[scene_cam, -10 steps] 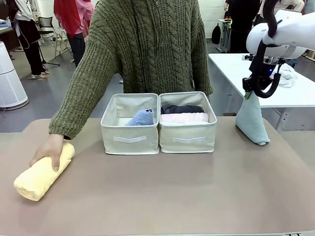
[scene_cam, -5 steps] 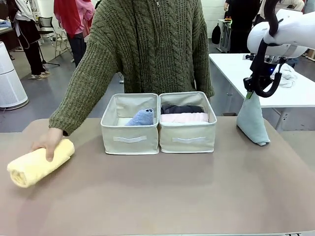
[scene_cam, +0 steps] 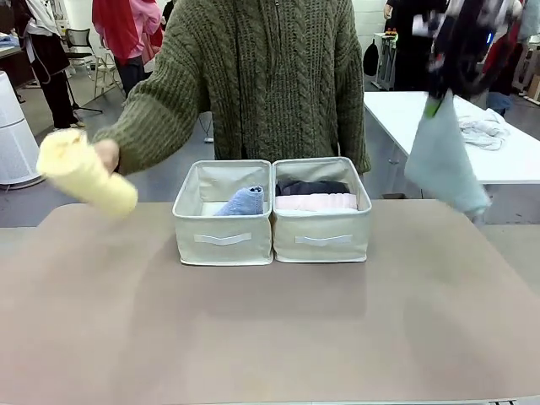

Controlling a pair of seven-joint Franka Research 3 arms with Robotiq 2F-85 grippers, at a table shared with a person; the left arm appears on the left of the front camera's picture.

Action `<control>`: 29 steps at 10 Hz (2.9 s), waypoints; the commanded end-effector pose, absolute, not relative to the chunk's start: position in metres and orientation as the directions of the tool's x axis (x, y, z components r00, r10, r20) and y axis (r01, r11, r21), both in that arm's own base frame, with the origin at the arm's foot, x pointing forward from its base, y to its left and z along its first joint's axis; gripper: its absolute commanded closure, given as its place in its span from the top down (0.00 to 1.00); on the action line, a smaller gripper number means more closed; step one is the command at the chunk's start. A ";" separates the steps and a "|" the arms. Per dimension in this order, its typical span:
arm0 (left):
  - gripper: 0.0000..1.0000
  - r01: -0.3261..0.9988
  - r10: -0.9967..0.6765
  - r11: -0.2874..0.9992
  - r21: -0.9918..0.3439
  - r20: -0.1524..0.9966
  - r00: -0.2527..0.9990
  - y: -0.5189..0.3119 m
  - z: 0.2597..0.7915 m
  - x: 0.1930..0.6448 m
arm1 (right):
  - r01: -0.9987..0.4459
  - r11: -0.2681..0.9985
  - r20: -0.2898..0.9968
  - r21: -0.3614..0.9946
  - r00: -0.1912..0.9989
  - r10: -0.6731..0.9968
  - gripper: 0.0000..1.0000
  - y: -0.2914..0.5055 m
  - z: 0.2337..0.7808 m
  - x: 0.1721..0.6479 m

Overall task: Sort the towels based on their folding style.
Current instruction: Pick up another triangle-folded towel from the table and place it in the left Fabric basket.

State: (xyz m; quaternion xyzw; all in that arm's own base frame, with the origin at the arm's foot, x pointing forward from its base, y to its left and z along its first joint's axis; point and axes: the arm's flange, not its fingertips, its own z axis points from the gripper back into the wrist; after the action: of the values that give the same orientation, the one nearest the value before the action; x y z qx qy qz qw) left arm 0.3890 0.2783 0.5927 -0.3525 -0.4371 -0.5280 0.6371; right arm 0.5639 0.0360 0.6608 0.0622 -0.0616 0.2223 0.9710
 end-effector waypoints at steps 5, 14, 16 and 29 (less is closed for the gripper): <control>1.00 0.981 -0.365 0.196 0.013 0.929 0.061 0.278 0.593 0.386 | -0.632 0.761 0.240 0.148 0.769 0.592 0.00 0.126 0.714 0.504; 1.00 0.981 -0.365 0.196 0.013 0.929 0.061 0.278 0.593 0.386 | -0.232 0.968 0.387 0.100 0.905 0.177 0.00 -0.126 0.744 0.331; 1.00 0.981 -0.365 0.196 0.013 0.929 0.061 0.278 0.593 0.386 | -0.245 0.964 0.387 0.105 0.903 0.187 0.00 -0.130 0.742 0.327; 1.00 0.981 -0.365 0.196 0.013 0.929 0.061 0.278 0.593 0.386 | -0.237 0.964 0.382 0.117 0.907 0.177 0.00 -0.140 0.750 0.317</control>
State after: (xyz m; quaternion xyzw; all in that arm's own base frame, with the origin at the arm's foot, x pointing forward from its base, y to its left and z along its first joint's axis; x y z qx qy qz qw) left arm 0.3887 0.2793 0.5926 -0.3520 -0.4371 -0.5273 0.6379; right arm 0.3192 -0.1411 0.7481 0.0846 -0.1912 0.1082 0.9719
